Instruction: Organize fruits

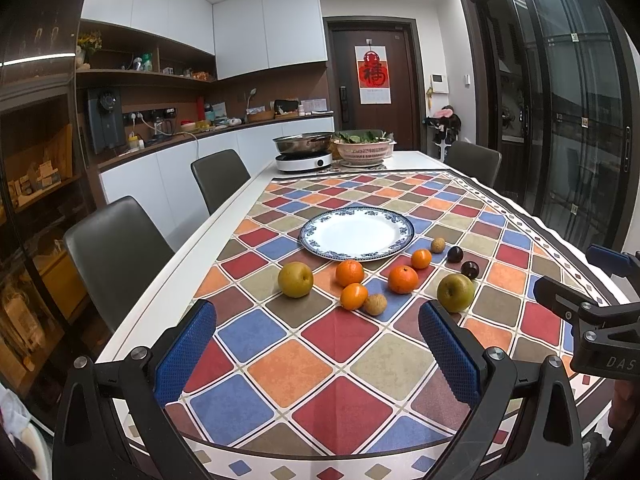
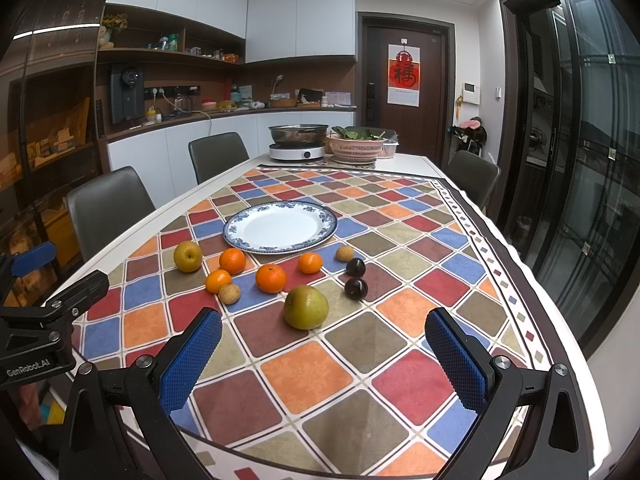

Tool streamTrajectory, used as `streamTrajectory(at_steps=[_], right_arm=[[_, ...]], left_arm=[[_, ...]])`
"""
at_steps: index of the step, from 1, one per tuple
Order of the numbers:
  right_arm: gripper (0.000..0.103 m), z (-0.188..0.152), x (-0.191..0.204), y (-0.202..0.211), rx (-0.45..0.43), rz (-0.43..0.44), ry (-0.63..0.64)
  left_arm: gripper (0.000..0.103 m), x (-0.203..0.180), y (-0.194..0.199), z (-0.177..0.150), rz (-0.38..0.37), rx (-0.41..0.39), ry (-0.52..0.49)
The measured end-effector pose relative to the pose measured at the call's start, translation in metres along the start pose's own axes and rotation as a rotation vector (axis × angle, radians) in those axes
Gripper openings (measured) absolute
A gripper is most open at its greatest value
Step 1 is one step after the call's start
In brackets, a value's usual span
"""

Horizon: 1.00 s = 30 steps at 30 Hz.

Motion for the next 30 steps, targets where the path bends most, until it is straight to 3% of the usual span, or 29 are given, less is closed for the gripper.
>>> streamTrajectory(at_steps=[21,30], right_arm=[[0.102,-0.005,0.008,-0.007,0.042,0.015,0.021],[0.102,-0.011,0.011,-0.024,0.094,0.024,0.032]], left_arm=[[0.103,-0.004,-0.009,0.0,-0.034,0.015,-0.005],[0.095,-0.007,-0.024,-0.001,-0.064,0.017,-0.03]])
Point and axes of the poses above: each gripper's, at about its wrist camera, not at the fingertips, and y roughly against the way its jaws point, x to its left, z to its top, the point moved 6 cm from there along -y, roughly the way its jaws point, and after that the axes turned 12 degrees about -y, right-handed, at the moved point
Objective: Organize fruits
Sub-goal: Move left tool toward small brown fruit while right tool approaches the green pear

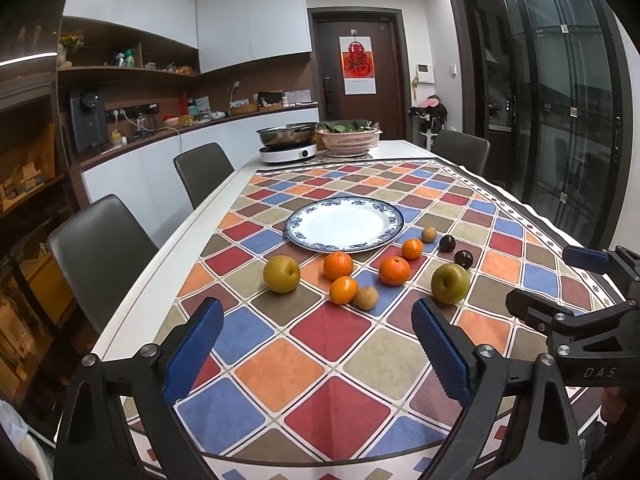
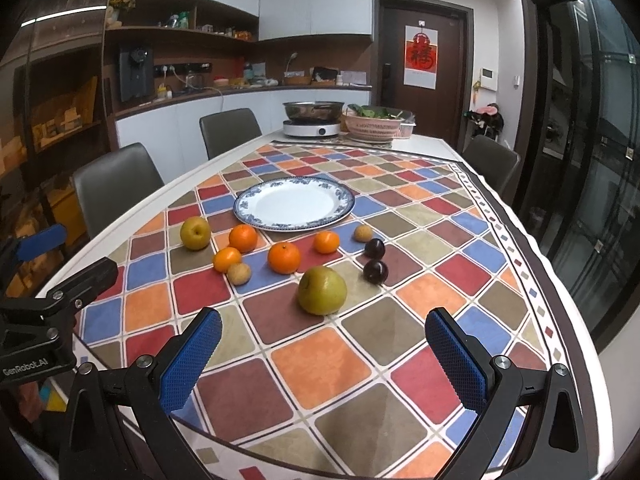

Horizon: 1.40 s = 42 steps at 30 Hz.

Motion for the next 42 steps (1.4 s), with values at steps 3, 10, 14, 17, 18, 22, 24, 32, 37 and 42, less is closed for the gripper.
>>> streamTrajectory(at_steps=[3,10,14,17,18,22,24,32,37,42], right_arm=[[0.102,0.002,0.001,-0.007,0.012,-0.004,0.009],[0.102,0.01,-0.001,-0.03,0.046,-0.012,-0.002],[0.101,0.012,-0.004,-0.045,0.076,-0.008,-0.018],[0.095,0.01,-0.004,-0.057,0.108,0.0,-0.012],[0.094,0.01,-0.004,-0.061,0.119,0.004,-0.01],[0.089,0.008,-0.001,-0.073,0.149,0.023,0.002],[0.088,0.007,0.0,-0.078,0.16,0.03,0.009],[0.076,-0.003,-0.001,-0.106,0.246,0.067,0.006],[0.073,-0.006,-0.004,-0.118,0.283,0.091,-0.014],[0.073,-0.007,-0.005,-0.125,0.292,0.102,-0.026]], left_arm=[[0.092,0.001,-0.01,0.003,-0.007,0.006,-0.013],[0.079,-0.004,-0.034,0.008,-0.042,0.015,-0.04],[0.072,-0.012,-0.05,0.009,-0.087,0.035,-0.052],[0.065,-0.017,-0.063,0.01,-0.125,0.055,-0.052],[0.063,-0.018,-0.066,0.01,-0.136,0.064,-0.049],[0.054,-0.024,-0.086,0.007,-0.181,0.115,-0.031],[0.049,-0.026,-0.095,0.004,-0.203,0.143,-0.018],[0.038,-0.035,-0.127,-0.007,-0.26,0.24,0.022],[0.037,-0.042,-0.139,-0.01,-0.276,0.266,0.017],[0.035,-0.045,-0.151,-0.012,-0.279,0.295,0.015]])
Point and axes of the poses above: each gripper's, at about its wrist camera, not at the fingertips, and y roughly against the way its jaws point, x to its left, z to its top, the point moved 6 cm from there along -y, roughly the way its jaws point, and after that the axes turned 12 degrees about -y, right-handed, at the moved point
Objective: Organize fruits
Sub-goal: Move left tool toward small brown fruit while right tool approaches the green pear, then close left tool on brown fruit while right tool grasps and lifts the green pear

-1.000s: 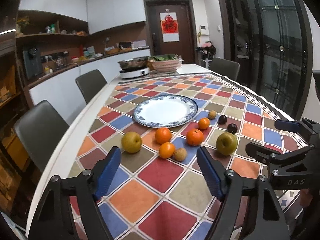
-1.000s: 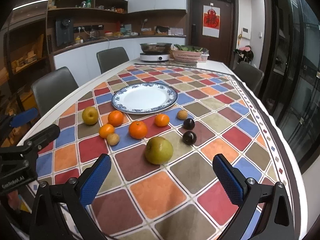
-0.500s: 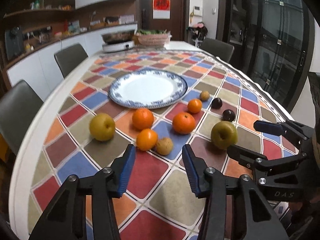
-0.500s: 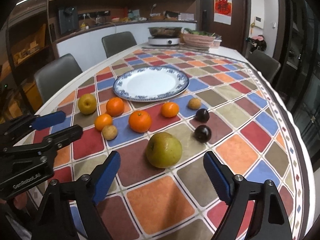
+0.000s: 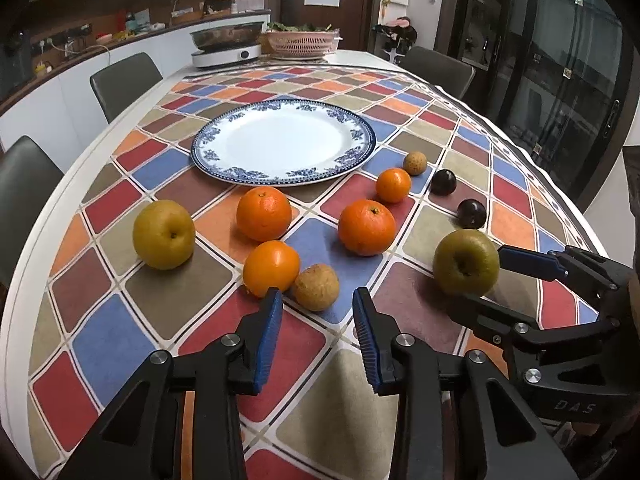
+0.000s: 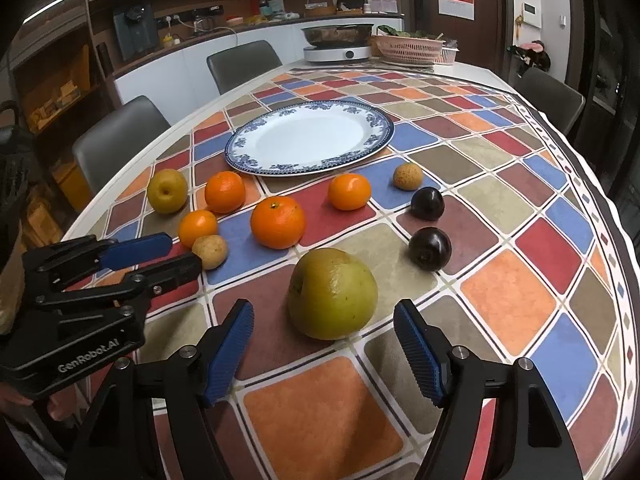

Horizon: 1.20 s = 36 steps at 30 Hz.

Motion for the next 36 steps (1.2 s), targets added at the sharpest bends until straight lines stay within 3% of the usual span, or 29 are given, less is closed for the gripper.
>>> streamTrajectory(at_steps=[13,17,21,25,36], right_arm=[[0.067,0.001,-0.003,-0.012,0.036,0.03,-0.043],[0.066,0.003,-0.003,-0.014,0.035,0.033,-0.05],[0.063,0.004,-0.005,-0.016,0.039,0.038,-0.059],[0.05,0.002,-0.006,-0.018,0.048,0.025,-0.053],[0.05,0.002,-0.008,-0.013,0.036,0.021,-0.062]], left_arm=[[0.035,0.001,-0.016,0.004,0.01,0.026,0.002],[0.028,0.0,-0.018,0.006,0.012,0.025,0.0],[0.028,0.0,-0.017,0.004,0.009,0.021,0.0],[0.028,-0.001,-0.016,0.004,0.006,0.022,-0.003],[0.028,-0.006,0.004,0.01,-0.001,-0.026,-0.018]])
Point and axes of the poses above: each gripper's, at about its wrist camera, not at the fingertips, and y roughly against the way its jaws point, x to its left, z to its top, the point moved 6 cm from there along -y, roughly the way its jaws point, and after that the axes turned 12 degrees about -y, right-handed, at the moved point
